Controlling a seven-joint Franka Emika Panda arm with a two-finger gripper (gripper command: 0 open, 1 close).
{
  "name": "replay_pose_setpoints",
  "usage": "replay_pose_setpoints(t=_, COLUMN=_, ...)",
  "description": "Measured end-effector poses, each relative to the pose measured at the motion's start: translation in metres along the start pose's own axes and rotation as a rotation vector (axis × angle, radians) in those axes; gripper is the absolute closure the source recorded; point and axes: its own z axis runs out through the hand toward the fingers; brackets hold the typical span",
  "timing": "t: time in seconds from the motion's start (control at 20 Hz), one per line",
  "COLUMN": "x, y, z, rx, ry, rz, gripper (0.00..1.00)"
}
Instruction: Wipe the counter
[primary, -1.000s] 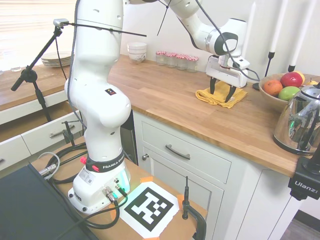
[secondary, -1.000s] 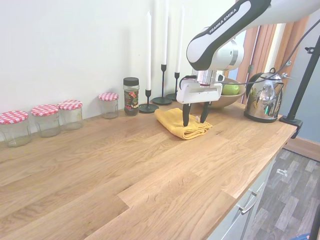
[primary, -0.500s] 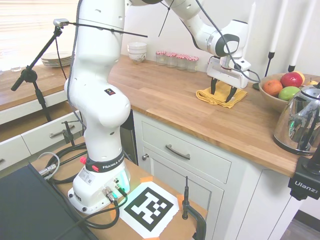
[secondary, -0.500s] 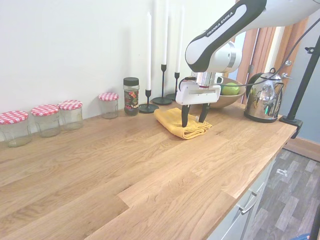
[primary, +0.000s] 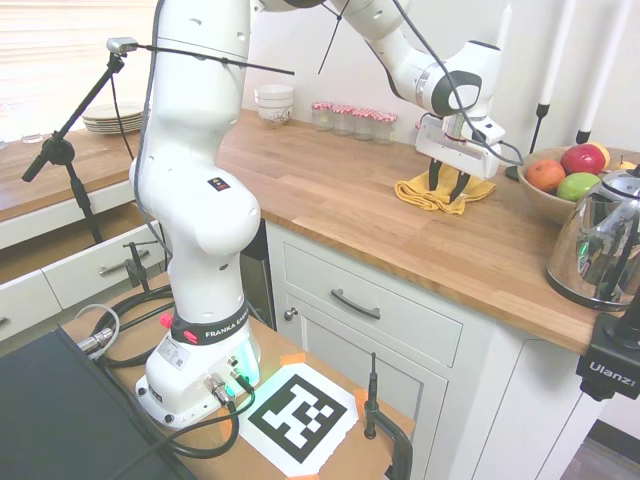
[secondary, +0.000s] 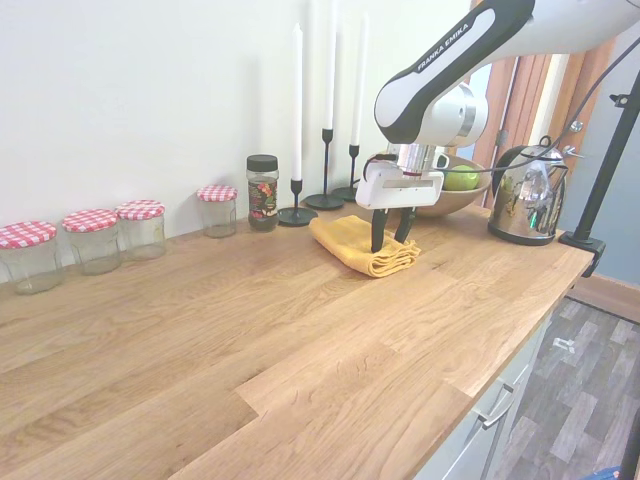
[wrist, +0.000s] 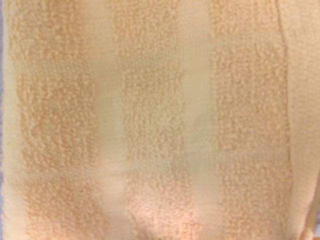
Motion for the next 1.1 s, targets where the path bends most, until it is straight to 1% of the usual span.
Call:
replay_pose_setpoints(t=0.4, x=-0.011, y=0.004, z=0.003, rx=0.062, ry=0.042, rz=-0.001, gripper=1.00)
replay_pose_setpoints(t=0.9, x=-0.021, y=0.006, z=0.004, rx=0.089, ry=0.082, rz=-0.006, gripper=1.00)
replay_pose_setpoints(t=1.1, x=-0.027, y=0.002, z=0.006, rx=0.094, ry=0.088, rz=-0.017, gripper=1.00)
